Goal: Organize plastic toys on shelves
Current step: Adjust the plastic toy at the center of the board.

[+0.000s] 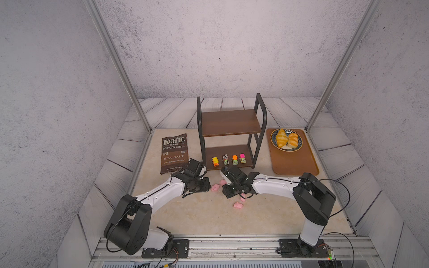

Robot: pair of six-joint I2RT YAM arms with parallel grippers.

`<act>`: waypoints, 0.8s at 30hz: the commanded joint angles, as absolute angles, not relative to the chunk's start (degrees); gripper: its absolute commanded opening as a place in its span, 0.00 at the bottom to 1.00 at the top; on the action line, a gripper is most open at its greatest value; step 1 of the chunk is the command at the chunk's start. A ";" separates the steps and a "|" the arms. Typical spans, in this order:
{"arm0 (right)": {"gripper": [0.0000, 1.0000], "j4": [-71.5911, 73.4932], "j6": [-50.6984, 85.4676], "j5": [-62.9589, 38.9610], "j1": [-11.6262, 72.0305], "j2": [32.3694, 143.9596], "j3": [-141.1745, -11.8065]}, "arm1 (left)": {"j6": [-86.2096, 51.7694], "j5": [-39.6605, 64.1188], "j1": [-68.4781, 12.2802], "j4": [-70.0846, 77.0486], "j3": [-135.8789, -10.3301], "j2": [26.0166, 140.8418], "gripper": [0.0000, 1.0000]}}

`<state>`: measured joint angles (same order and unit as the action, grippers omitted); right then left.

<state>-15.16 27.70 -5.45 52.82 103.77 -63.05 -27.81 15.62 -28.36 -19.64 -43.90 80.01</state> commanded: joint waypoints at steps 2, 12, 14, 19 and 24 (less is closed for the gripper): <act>0.29 -16.12 29.04 -3.66 53.09 106.84 -65.07 | -25.60 14.81 -28.12 -16.32 -45.64 82.27 0.30; 0.29 -18.02 29.64 -1.45 53.10 109.76 -67.33 | -25.28 16.85 -28.13 -11.38 -46.23 90.97 0.30; 0.29 -18.10 29.37 -1.54 53.17 110.15 -67.74 | -25.27 16.44 -28.13 -11.21 -46.49 92.26 0.30; 0.29 -17.72 28.60 -1.22 53.06 111.52 -69.20 | -25.65 15.62 -28.12 -11.32 -46.63 94.37 0.30; 0.29 -16.14 27.27 -2.19 53.09 112.67 -70.91 | -25.44 17.54 -28.14 -11.87 -46.38 96.59 0.30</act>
